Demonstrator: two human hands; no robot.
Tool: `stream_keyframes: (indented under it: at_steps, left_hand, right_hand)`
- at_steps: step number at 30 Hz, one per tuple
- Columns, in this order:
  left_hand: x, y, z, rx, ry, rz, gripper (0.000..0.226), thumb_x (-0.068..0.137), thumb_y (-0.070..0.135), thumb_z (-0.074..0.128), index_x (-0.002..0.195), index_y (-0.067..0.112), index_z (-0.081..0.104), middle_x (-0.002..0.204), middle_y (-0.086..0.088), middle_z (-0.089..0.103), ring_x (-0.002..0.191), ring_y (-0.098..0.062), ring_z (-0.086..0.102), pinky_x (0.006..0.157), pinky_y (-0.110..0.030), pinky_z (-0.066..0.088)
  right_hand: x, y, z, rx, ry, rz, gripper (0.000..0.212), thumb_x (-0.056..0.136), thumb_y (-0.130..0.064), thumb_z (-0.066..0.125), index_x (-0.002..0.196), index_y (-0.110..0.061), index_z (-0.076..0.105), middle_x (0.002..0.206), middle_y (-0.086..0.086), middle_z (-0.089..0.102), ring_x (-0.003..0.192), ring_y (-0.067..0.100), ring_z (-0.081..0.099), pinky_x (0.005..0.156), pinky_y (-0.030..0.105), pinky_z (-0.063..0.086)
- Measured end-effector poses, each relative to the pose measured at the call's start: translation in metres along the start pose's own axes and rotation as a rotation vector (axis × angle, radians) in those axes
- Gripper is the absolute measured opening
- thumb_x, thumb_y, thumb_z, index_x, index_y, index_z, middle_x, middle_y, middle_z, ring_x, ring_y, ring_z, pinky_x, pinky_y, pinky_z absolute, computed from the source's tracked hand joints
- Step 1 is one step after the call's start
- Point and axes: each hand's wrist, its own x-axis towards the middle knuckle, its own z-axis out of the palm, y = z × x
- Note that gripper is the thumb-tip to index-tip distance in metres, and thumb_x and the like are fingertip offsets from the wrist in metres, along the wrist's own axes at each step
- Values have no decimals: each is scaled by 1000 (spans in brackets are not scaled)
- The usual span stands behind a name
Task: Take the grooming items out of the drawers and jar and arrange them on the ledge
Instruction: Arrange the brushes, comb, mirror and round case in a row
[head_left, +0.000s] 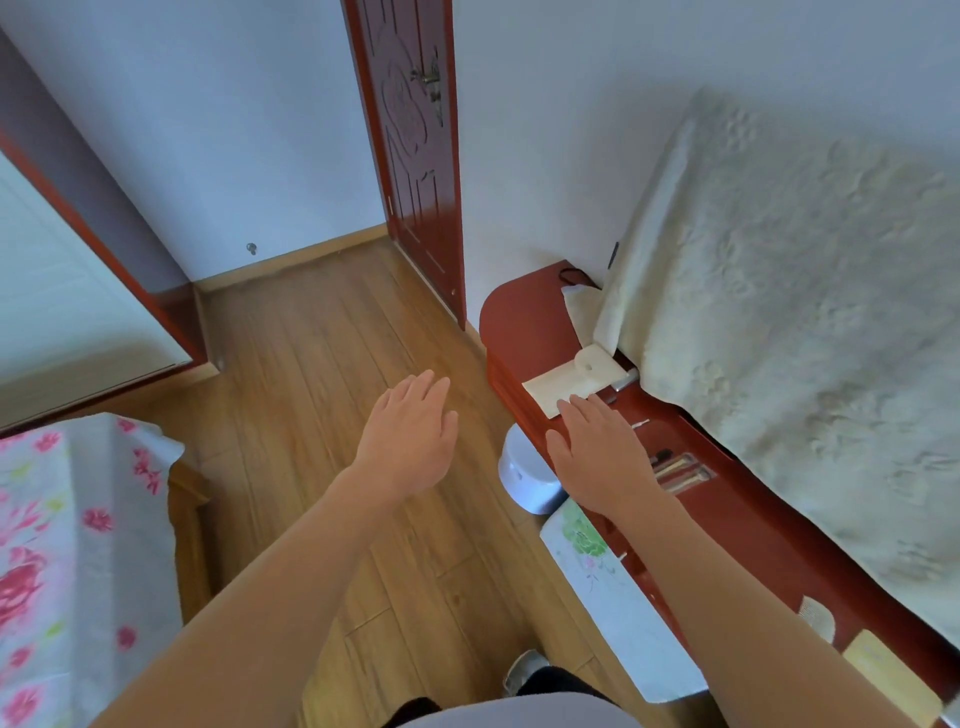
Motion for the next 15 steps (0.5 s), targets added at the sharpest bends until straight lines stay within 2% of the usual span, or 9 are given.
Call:
stream_keyframes:
  at_steps: [3, 9, 12, 15]
  left_hand:
    - [28, -2, -4, -2, -8, 3, 55, 105, 38, 25, 157, 19, 23, 165, -2, 20, 152, -20, 15, 124, -39, 13]
    - [82, 13, 0, -12, -51, 111, 55, 106, 38, 26, 157, 18, 24, 164, -3, 22, 152, -20, 16, 124, -39, 14]
    - [114, 28, 5, -10, -85, 208, 54, 106, 38, 25, 157, 19, 23, 164, -2, 22, 152, -20, 16, 124, -39, 14]
    - [149, 49, 12, -5, -124, 337, 54, 106, 38, 28, 156, 19, 25, 164, -3, 23, 152, -21, 18, 124, -39, 17]
  right_hand:
    - [26, 4, -7, -3, -18, 20, 49, 100, -34, 37, 142, -10, 45, 147, 7, 47, 140, 27, 35, 114, 37, 27]
    - [53, 28, -12, 15, -3, 147, 52, 99, -35, 35, 144, -10, 43, 149, 8, 44, 142, 28, 33, 115, 40, 27]
    - [59, 43, -10, 33, 2, 236, 64, 92, -41, 20, 141, -8, 45, 146, 10, 48, 140, 31, 36, 114, 45, 31]
    - [59, 61, -12, 32, 18, 350, 77, 85, -45, 6, 145, -10, 40, 150, 8, 42, 144, 30, 29, 116, 43, 26]
